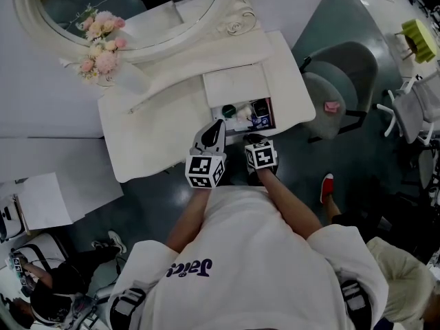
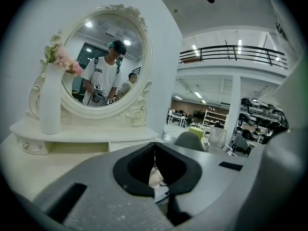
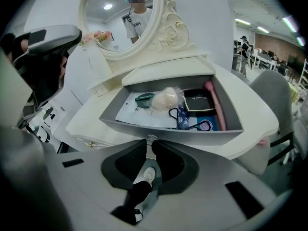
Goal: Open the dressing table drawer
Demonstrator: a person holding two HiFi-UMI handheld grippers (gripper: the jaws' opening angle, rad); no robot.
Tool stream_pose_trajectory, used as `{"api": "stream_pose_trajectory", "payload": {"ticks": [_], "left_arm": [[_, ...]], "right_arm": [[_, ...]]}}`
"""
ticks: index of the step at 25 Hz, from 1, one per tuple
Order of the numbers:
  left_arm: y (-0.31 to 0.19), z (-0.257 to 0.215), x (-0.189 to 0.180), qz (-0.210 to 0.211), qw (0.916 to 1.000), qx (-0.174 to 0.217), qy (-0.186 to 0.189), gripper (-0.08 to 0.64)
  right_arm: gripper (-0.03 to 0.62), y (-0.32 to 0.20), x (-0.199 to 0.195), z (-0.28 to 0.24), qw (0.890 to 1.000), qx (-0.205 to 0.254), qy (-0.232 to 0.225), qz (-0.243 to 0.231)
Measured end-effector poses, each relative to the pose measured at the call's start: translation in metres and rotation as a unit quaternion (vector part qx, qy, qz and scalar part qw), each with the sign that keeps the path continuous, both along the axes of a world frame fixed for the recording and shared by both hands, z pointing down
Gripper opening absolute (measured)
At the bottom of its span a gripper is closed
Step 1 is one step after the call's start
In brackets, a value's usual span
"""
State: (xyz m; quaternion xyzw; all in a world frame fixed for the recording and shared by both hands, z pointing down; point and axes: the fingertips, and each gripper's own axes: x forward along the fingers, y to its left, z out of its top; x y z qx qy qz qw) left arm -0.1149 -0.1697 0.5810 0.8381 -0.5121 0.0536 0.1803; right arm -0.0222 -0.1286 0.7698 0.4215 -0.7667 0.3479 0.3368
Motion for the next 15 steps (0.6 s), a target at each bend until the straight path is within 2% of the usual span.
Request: {"api": "stream_pose_trajectory", "payload": {"ticks": [2, 4, 7, 11, 14, 15], "left_arm": [[0.000, -0.002, 0.001, 0.001, 1.0000, 0.002, 0.001, 0.015], [-0.002, -0.005, 0.002, 0.001, 1.0000, 0.008, 0.002, 0.015], [-0.007, -0.011, 0.000, -0.006, 0.9999, 0.015, 0.004, 0.015], [-0.013, -0.024, -0.006, -0.020, 0.9995, 0.025, 0.006, 0.015], [-0.024, -0.040, -0.009, -0.028, 0.9986, 0.043, 0.008, 0.015], [-0.027, -0.046, -0.009, -0.029, 0.9983, 0.050, 0.009, 0.015]], "right_arm": [[0.079, 0.003, 0.002, -0.005, 1.000, -0.008, -0.004, -0.002], [0.146, 0.002, 0.001, -0.015, 1.000, -0.012, -0.007, -0.009], [0.150, -0.005, -0.002, -0.044, 1.000, 0.011, -0.020, -0.013], [0.125, -0.024, -0.004, -0.095, 0.996, 0.086, -0.032, -0.015], [0.052, -0.047, -0.002, -0.137, 0.986, 0.158, -0.046, -0.011], [0.045, -0.053, -0.002, -0.152, 0.982, 0.179, -0.053, -0.008]]}}
